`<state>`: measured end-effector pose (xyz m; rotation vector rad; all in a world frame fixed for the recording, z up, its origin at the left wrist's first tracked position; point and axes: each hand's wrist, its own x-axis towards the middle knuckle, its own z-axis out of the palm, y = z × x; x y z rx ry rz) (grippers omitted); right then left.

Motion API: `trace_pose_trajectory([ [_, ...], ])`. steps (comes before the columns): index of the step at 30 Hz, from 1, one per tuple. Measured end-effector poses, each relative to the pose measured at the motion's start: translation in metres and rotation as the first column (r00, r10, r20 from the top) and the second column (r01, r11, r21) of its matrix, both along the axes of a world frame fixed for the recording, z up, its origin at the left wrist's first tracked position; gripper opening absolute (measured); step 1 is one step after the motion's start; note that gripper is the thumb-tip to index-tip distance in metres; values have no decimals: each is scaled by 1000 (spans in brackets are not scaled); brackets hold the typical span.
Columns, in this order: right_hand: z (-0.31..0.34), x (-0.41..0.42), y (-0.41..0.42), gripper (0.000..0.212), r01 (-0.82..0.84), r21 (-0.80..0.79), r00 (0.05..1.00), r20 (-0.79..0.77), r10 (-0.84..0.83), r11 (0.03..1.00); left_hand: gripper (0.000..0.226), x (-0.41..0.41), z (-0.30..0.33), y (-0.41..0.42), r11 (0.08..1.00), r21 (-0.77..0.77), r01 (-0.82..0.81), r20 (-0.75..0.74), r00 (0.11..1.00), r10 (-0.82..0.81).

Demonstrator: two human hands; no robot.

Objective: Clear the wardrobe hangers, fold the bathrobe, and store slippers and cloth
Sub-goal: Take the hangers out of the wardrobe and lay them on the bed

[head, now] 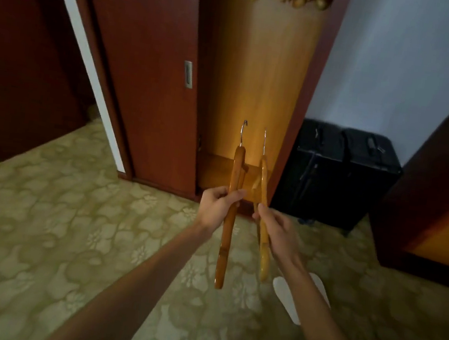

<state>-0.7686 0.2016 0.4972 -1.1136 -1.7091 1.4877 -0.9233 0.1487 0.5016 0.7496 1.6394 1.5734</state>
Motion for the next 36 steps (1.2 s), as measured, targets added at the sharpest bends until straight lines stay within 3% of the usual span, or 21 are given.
trace_pose_trajectory([
  [7,14,-107,76,34,-73,29,997,-12,74,997,26,-103,15,70,998,36,-52,46,998,51],
  [14,35,-221,194,34,-82,21,994,-73,83,996,28,-221,39,199,998,67,-18,-13,1000,19],
  [25,124,-412,414,34,-91,113,985,-135,106,989,27,-390,147,397,984,175,-29,-70,997,42],
  [30,176,-482,484,36,-97,117,980,-164,116,988,22,-458,203,468,973,219,-74,-102,990,99],
  [36,229,-566,557,40,-30,214,972,-221,78,976,35,-544,254,551,962,268,-60,-159,982,105],
])
